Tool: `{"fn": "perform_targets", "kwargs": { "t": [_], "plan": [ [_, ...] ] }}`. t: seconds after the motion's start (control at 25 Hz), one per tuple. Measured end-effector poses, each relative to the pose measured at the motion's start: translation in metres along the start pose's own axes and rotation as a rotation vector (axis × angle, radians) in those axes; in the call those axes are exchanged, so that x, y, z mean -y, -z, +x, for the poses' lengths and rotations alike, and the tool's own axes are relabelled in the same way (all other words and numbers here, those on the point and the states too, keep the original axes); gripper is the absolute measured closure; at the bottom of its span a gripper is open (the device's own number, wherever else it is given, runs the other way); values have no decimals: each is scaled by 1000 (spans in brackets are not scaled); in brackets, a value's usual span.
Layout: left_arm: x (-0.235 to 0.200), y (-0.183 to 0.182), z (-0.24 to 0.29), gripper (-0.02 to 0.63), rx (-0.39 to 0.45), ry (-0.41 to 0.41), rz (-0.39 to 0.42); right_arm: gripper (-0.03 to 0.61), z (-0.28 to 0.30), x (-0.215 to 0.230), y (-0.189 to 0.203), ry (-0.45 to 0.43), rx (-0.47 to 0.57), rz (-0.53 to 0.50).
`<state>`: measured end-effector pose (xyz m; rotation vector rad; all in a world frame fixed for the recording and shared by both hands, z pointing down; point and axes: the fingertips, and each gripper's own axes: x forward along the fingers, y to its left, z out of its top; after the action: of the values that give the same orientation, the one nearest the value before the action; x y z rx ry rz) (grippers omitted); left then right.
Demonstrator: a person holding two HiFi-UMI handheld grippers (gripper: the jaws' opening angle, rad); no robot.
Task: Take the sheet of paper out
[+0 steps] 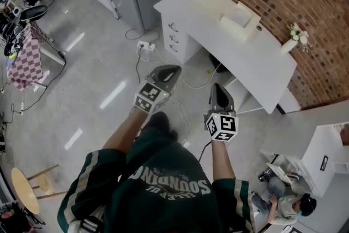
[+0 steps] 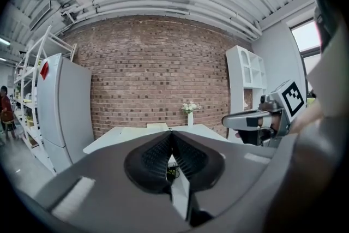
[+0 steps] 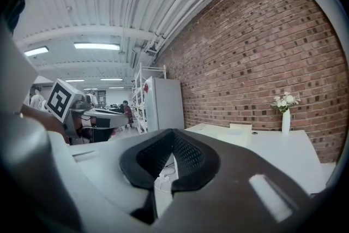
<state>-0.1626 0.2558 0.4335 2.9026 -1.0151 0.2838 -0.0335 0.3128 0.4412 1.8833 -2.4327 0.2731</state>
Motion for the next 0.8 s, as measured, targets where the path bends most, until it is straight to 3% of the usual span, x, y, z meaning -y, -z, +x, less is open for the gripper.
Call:
{"fn": "perform_targets", "kwargs": {
  "t": [0.4,0.8],
  "plan": [
    [-23,5,23,603,5,30,-25,578,33,8,-1,20,-15,-12],
    [-89,-2,85,603,14,88,-31,578,113,29,-16,74,-21,-24]
  ]
}}
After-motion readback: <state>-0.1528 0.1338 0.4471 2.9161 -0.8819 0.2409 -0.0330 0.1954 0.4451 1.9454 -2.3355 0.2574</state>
